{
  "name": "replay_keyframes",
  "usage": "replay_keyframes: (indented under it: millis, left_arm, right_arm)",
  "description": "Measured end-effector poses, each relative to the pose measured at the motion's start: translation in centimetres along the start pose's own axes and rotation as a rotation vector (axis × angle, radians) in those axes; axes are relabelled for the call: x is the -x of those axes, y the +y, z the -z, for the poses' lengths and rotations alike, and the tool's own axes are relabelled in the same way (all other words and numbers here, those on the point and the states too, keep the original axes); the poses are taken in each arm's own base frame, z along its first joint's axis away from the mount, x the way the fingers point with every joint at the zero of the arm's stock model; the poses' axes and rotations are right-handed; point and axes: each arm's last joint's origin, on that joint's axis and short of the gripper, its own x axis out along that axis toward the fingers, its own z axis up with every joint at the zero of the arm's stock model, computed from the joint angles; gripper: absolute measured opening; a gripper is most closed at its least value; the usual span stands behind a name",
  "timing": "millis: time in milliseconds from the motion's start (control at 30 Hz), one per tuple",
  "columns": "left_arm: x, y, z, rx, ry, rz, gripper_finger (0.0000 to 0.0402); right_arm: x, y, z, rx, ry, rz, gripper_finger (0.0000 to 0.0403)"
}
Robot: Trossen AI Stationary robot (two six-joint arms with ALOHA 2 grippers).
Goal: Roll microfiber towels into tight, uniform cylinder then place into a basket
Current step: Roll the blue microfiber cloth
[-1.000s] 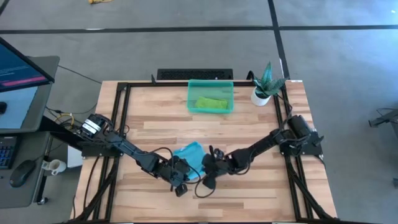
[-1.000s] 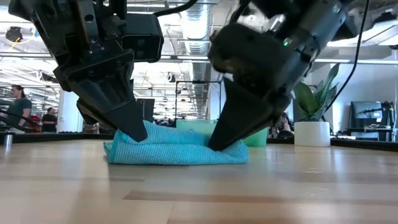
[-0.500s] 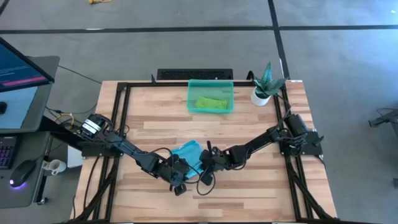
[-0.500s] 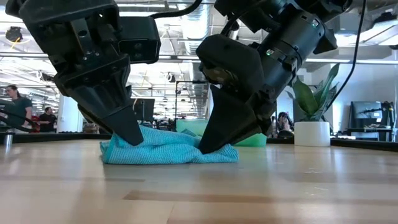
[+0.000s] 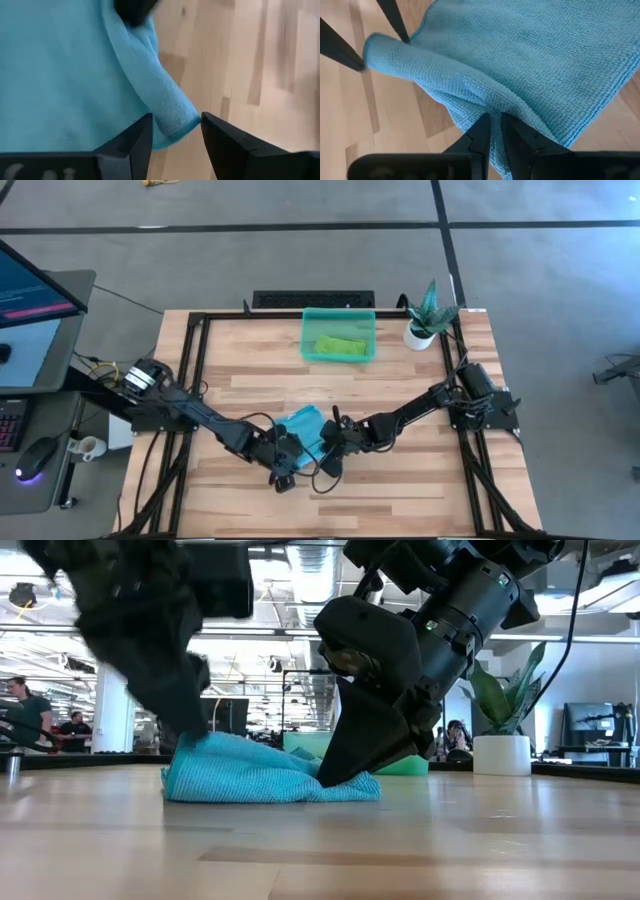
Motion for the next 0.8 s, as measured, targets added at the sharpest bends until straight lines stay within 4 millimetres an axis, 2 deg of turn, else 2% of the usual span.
replay_keyframes:
  millis: [167,267,433,600,800]
  left_arm:
    - [2.4,-1.6,-0.8,-0.099,-0.142,-0.039,0.0160]
    - [2.6,-2.8,-0.6,-0.174,-0.220,-0.017,0.0160]
    - [-0.2,-4.1,0.2,-0.220,-0.263,0.036,0.0160]
    - [-3.0,-3.1,0.8,-0.195,-0.228,-0.025,0.0160]
    - [-3.3,-1.7,0.7,-0.127,-0.201,-0.134,0.0160]
  right_arm:
    - [0.0,0.0,0.0,0.001,0.000,-0.001,0.0074]
    - [0.0,0.0,0.0,0.001,0.001,-0.001,0.0074]
    - [0.0,0.0,0.0,0.001,0.003,-0.001,0.0074]
    - [0.0,0.0,0.0,0.001,0.002,-0.001,0.0074]
    - [0.0,0.2,0.2,0.013,0.002,-0.002,0.0074]
